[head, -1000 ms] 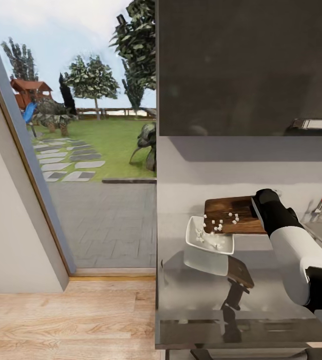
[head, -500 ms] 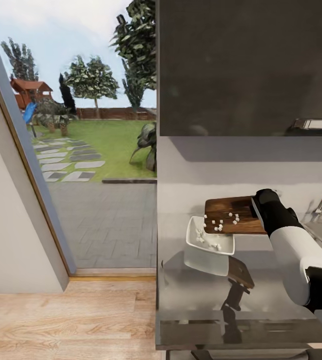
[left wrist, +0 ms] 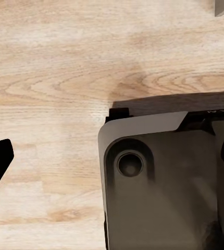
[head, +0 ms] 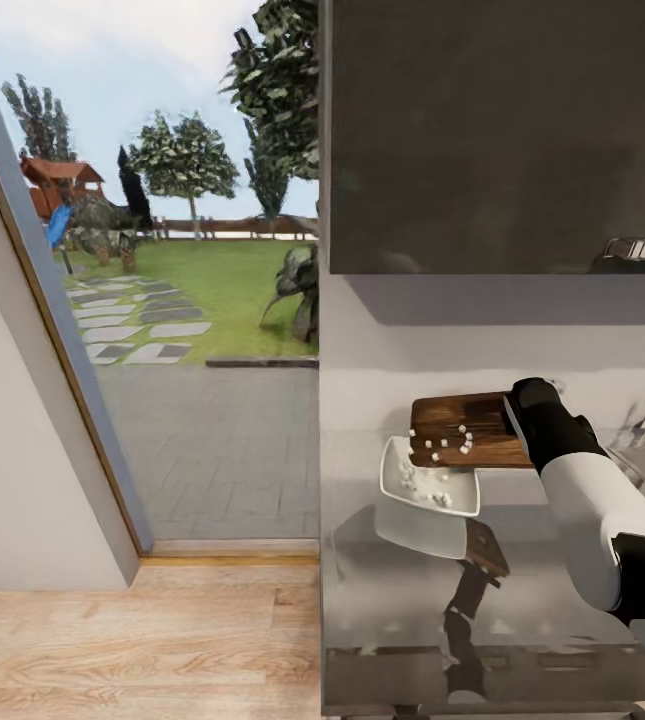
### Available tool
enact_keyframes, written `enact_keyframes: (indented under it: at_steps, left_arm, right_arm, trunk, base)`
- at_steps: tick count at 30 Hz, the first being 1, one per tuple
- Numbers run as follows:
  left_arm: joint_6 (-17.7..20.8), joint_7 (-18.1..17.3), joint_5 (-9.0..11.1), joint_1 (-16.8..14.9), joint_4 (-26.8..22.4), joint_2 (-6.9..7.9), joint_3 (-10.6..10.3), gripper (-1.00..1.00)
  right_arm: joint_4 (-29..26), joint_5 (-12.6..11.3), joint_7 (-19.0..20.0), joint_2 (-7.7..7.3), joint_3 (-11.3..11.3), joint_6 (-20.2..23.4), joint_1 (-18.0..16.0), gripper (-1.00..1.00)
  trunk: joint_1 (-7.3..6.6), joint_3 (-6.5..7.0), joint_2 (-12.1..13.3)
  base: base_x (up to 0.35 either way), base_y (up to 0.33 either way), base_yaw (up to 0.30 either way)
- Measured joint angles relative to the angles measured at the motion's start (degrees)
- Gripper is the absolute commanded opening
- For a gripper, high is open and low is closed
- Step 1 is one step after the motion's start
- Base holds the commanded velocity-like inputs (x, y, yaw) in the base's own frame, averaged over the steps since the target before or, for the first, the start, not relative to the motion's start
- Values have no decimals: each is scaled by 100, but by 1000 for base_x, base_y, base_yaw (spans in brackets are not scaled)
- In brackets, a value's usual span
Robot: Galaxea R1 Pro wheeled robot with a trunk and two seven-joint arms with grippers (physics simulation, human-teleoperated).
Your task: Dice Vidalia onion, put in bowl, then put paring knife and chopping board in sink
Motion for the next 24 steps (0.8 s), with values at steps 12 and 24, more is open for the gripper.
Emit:
enact_keyframes:
  at_steps: [12,24]
  left_arm:
    - [0,0,0,0,0,0,0,100]
    - [1,1,0,0,0,0,0,100]
  right_arm:
    - [0,-7,-116,0,-1,-14,0,-100]
    - [0,-6,-119,1,-2,-9,0,-100]
  trunk:
    - [0,0,0]
    - [0,0,0]
  base:
    - [0,0,0]
    - [0,0,0]
